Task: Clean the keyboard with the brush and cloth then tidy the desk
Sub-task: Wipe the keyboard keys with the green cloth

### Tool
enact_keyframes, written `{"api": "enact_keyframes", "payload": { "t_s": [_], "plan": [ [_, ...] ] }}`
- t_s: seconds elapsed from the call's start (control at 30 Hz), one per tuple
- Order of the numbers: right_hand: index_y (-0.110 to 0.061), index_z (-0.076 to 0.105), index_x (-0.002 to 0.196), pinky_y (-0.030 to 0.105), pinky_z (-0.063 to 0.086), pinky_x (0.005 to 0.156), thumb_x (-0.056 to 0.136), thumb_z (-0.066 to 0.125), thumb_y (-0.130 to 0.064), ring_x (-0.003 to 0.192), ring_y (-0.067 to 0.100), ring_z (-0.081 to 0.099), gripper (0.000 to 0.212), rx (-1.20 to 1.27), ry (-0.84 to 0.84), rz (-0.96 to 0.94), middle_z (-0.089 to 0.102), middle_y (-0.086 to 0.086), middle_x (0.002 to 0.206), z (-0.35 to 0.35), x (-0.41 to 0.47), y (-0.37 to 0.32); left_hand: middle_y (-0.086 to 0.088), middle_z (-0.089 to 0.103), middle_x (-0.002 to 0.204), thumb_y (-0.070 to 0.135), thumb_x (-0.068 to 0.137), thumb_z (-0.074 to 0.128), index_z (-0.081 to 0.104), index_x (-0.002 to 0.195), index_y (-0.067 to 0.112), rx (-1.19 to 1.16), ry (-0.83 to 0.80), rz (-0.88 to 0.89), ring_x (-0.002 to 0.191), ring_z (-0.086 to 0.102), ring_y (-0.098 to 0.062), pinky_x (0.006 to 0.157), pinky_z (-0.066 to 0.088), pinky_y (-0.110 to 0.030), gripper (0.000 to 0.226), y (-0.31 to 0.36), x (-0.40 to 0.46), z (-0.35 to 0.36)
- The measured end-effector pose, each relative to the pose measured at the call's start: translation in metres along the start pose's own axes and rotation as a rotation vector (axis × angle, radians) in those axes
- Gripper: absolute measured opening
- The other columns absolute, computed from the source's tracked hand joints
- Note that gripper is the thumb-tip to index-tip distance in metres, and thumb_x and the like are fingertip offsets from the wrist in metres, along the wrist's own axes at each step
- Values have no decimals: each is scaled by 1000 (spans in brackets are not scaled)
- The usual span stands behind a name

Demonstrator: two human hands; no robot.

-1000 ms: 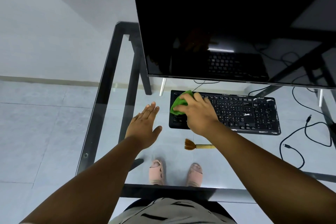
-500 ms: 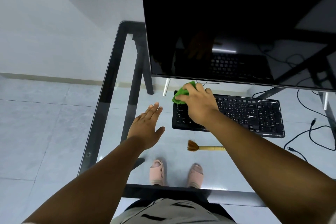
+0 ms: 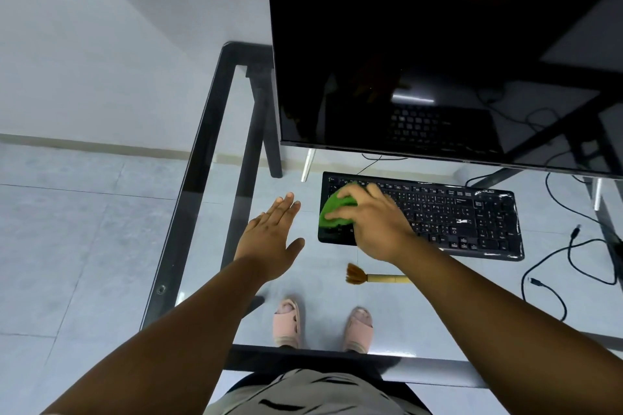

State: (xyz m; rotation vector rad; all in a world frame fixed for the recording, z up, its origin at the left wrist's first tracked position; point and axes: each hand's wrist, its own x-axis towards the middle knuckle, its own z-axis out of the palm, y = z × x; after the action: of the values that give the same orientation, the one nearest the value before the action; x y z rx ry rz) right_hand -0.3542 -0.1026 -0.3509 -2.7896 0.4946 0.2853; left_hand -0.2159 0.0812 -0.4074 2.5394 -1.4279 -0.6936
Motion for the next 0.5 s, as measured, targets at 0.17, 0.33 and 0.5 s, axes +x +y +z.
{"api": "enact_keyframes", "payload": {
  "t_s": [0.17,0.33,0.5],
  "plan": [
    [-48,45,137,41,39,98,76,51,0,116,20,33,78,-24,82,149,34,-12,137,-3,19,-1,12,-14,160,51,98,33,-2,154,29,8,-3,-6,148,-9,-9,117,6,-33,69,1,0,1],
    [-51,53,129,43,39,97,75,51,1,116,19,33,75,-35,-22,14,36,-13,136,1,21,0,12,-13,160,51,98,35,-1,154,29,-3,-9,-4,148,-9,-9,117,6,-32,69,1,0,-1],
    [-46,53,130,40,37,99,75,53,0,117,20,33,72,38,94,194,36,-12,136,-5,34,3,13,-13,160,50,98,36,0,154,30,-12,-5,-15,148,-8,-9,117,7,-34,69,4,-1,-1]
  ]
}}
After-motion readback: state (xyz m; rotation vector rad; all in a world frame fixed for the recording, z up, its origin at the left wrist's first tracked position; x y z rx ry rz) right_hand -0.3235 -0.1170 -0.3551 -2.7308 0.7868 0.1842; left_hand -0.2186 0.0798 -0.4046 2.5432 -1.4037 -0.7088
